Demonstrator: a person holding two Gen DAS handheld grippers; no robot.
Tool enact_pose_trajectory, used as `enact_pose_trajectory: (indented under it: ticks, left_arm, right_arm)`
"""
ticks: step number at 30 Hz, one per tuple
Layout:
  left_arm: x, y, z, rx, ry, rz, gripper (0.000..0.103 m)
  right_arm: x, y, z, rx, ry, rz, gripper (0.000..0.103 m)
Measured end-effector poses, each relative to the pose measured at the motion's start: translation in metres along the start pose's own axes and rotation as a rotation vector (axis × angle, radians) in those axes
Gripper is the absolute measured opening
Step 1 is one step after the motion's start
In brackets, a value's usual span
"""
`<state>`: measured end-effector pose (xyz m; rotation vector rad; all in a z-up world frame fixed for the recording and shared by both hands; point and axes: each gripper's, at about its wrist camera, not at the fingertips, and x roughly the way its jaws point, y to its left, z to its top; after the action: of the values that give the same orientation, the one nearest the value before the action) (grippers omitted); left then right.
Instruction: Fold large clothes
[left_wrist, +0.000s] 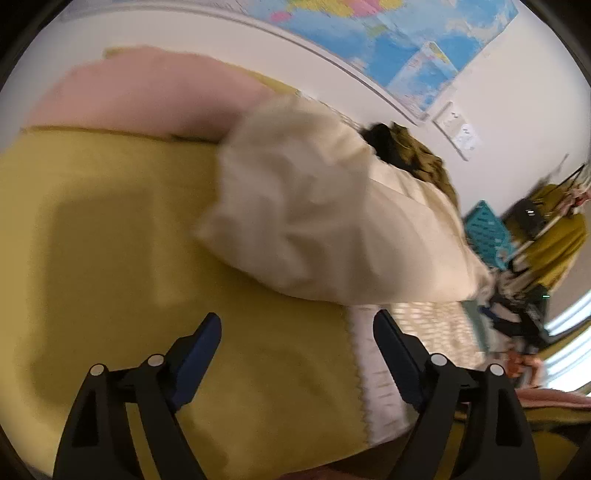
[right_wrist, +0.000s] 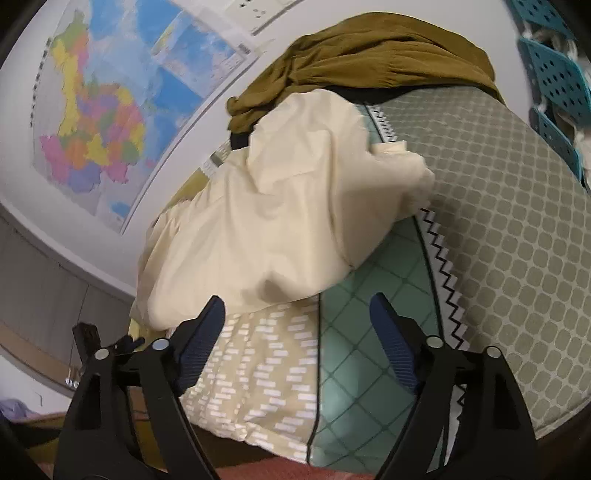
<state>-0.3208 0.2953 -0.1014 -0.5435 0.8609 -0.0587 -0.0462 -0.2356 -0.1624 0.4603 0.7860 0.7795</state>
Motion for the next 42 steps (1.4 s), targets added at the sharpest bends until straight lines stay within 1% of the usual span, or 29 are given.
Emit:
enact_pose_trajectory:
  ticks: [2,3,4,6,10,12,13,16,20,26,30,31,32,33,34,35,37,39,42]
  left_arm:
    - [0.013,-0.005,0.001,-0.01,0.017,-0.016,0.083]
    - [0.017,-0.006,0.001,-0.016,0.022,-0.024,0.086]
    - [0.021,-0.01,0.003,-0.018,-0.001,-0.025,0.089]
    - [0.026,-0.013,0.006,-0.03,-0.009,-0.044,0.096]
    - [0.037,-0.015,0.015,-0.059,-0.03,-0.072,0.096]
    - [0.045,-0.018,0.021,-0.069,-0.044,-0.084,0.096]
    - [0.047,-0.018,0.025,-0.074,-0.05,-0.087,0.096]
    - [0.056,-0.017,0.035,-0.095,-0.059,-0.112,0.096]
    - [0.067,-0.017,0.051,-0.117,-0.064,-0.119,0.096]
    - [0.078,-0.022,0.065,-0.114,-0.062,-0.07,0.096]
    - [0.081,-0.028,0.067,-0.092,-0.067,-0.016,0.095]
    - [0.083,-0.032,0.067,-0.078,-0.07,0.015,0.094]
    - [0.084,-0.035,0.066,-0.06,-0.072,0.059,0.087]
    - [0.084,-0.038,0.066,-0.043,-0.072,0.095,0.085]
    - [0.085,-0.039,0.066,-0.034,-0.07,0.11,0.085]
    - [0.086,-0.04,0.066,-0.029,-0.07,0.124,0.085]
    - [0.088,-0.042,0.068,-0.026,-0.073,0.145,0.085]
    - [0.092,-0.045,0.07,-0.001,-0.068,0.161,0.089]
    - [0.095,-0.048,0.07,0.014,-0.068,0.172,0.094]
  right_arm:
    - [0.009,-0.006,0.002,0.037,0.004,0.0,0.085]
    - [0.013,-0.008,0.003,0.048,0.008,-0.007,0.086]
    - [0.017,-0.008,0.004,0.048,0.002,-0.004,0.087]
    - [0.02,-0.006,0.007,0.043,-0.01,0.009,0.089]
    - [0.035,0.0,0.014,0.044,-0.014,0.032,0.089]
    - [0.043,0.007,0.02,0.027,-0.017,0.022,0.094]
    - [0.046,0.009,0.023,0.024,-0.018,0.023,0.094]
    - [0.058,0.012,0.032,0.029,-0.031,0.031,0.094]
    - [0.077,0.022,0.046,0.014,-0.021,0.045,0.095]
    - [0.096,0.032,0.057,0.0,-0.021,0.068,0.094]
    - [0.103,0.034,0.061,-0.005,-0.028,0.063,0.086]
    - [0.103,0.034,0.061,-0.01,-0.028,0.062,0.085]
    - [0.104,0.033,0.061,-0.012,-0.029,0.059,0.081]
    - [0.105,0.032,0.062,-0.012,-0.03,0.057,0.078]
    - [0.105,0.031,0.062,-0.015,-0.031,0.053,0.078]
    - [0.106,0.032,0.062,-0.019,-0.031,0.049,0.079]
    - [0.107,0.034,0.061,-0.022,-0.033,0.051,0.083]
    - [0.11,0.04,0.061,-0.044,-0.029,0.038,0.091]
    - [0.114,0.047,0.059,-0.07,-0.046,0.025,0.097]
